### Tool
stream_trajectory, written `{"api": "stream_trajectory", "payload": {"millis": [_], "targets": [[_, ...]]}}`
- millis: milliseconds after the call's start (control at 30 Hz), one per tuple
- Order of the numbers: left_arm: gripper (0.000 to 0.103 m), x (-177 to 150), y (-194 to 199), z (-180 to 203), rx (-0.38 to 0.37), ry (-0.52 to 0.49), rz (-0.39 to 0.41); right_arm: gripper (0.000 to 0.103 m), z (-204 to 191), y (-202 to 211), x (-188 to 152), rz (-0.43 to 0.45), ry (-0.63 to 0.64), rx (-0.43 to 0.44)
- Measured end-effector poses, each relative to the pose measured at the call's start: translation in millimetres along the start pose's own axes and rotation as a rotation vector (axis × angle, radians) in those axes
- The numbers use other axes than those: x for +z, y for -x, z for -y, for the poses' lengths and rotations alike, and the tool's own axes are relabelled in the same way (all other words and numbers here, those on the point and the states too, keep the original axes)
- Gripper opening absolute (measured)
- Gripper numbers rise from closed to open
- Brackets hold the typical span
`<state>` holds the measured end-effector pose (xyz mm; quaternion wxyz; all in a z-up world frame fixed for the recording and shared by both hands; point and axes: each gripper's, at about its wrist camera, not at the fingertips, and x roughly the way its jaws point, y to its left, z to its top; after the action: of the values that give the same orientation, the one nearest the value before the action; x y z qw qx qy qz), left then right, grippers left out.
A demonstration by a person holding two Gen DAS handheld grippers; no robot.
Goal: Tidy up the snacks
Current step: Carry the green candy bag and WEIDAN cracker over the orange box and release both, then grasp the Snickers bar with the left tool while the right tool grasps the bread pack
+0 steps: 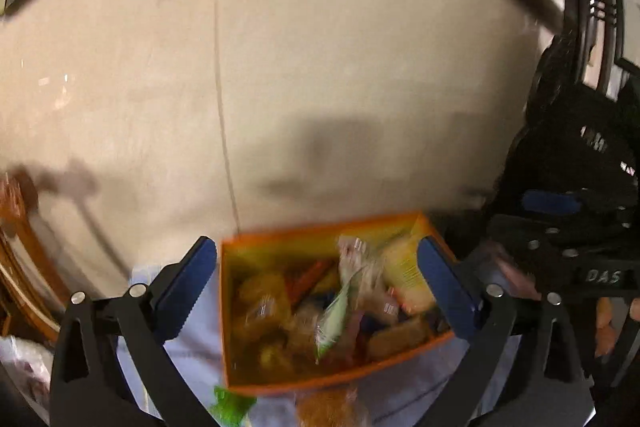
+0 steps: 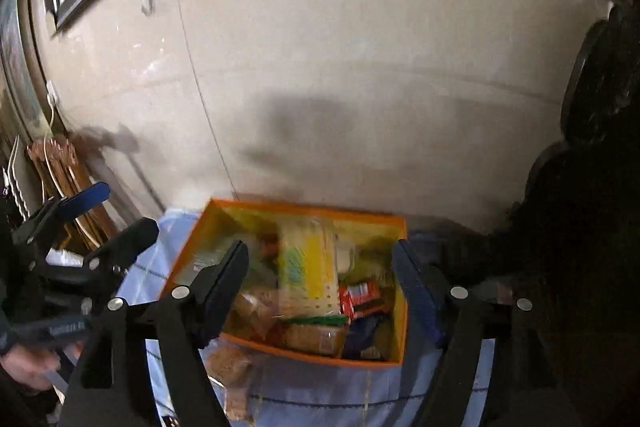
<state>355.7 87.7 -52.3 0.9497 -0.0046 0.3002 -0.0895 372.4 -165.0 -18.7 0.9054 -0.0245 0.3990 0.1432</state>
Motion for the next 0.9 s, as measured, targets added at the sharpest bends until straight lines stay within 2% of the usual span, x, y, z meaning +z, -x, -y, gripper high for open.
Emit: {"api": "stream_trajectory", "payload": {"millis": [167,333,433,500,633,867,900], "targets": [[0.098,-72,6,-26,-0.023,-0.008,-0.072,0.076,-15,-21,-70,-0.109,0.019,0.038],[0.098,-181,24,-22,-0.095,-0.115,-0.19,0.076,-48,-52,-161,-0.271,0.007,0.11],[0.098,-240,27,-12,-0.11,-0.201,-0.267,0.075,-67,-74,-193,-0.354,0.006,0.119],[0.098,-267,25,-7,-0.105,-0.235,-0.297,0.075,-79,-86,-206,-0.38,0.012,0.124],[0.098,-285,17,-3,-0.098,-0.245,-0.294,0.075,-98,-103,-212,-0.4,0.04,0.121],[0.098,-282,-4,-8,-0.058,-0.201,-0.288,0.075,-122,-132,-206,-0.412,0.06,0.09],[0.098,-285,-9,-8,-0.047,-0.203,-0.298,0.071,-127,-140,-208,-0.434,0.081,0.075]]}}
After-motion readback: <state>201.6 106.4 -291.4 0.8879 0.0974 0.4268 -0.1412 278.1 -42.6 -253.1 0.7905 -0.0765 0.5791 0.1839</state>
